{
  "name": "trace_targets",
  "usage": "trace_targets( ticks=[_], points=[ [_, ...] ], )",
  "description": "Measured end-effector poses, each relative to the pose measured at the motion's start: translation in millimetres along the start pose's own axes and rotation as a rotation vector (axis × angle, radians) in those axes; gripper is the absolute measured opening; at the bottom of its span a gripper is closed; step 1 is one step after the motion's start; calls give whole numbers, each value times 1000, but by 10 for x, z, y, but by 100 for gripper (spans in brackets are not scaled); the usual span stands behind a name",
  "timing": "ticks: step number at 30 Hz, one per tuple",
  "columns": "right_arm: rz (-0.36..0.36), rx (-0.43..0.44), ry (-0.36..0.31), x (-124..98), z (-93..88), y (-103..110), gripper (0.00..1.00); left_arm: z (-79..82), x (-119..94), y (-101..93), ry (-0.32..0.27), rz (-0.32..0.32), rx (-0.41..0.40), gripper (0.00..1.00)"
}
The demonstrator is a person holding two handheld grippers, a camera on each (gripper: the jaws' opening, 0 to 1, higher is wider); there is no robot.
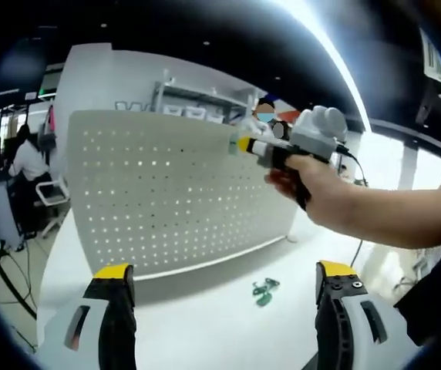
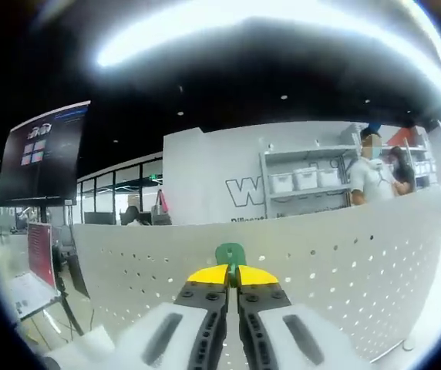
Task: Insert the hook assembly into the mounting plate slot until the hook locks in place.
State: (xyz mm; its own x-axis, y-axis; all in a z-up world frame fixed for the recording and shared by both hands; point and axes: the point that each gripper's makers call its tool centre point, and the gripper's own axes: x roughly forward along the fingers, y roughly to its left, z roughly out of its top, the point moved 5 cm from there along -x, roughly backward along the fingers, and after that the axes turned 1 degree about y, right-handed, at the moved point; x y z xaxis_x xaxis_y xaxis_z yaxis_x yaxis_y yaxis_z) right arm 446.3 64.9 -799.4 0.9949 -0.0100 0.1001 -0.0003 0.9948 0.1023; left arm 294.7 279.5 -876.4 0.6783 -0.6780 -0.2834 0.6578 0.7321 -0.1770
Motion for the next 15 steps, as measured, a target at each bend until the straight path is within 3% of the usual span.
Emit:
trace_targets(
  ticks=[15],
  points=[
    [-35, 20, 5, 94, -89, -30, 0, -31, 5, 32, -10, 4, -32, 97]
  ],
)
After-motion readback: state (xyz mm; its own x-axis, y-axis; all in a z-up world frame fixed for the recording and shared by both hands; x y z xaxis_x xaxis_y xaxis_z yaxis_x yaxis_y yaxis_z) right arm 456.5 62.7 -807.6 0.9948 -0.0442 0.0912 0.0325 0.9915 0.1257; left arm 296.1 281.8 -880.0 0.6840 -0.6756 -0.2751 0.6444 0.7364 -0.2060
